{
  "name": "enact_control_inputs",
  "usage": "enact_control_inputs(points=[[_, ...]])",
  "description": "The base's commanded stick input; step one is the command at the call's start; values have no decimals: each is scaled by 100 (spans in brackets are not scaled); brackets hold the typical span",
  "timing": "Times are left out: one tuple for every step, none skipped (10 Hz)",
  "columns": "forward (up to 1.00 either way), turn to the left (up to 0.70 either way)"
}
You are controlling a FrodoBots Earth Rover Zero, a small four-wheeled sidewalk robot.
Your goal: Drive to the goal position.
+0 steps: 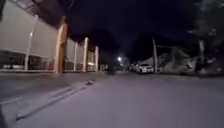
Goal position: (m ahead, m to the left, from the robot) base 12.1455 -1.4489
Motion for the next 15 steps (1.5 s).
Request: enact_control_inputs(points=[[70, 0], [70, 0], [70, -3], [70, -25], [70, -35], [70, -35], [70, -35], [70, -9], [70, -1], [70, 0], [70, 0], [70, 0], [70, -5], [70, -35], [70, -35]])
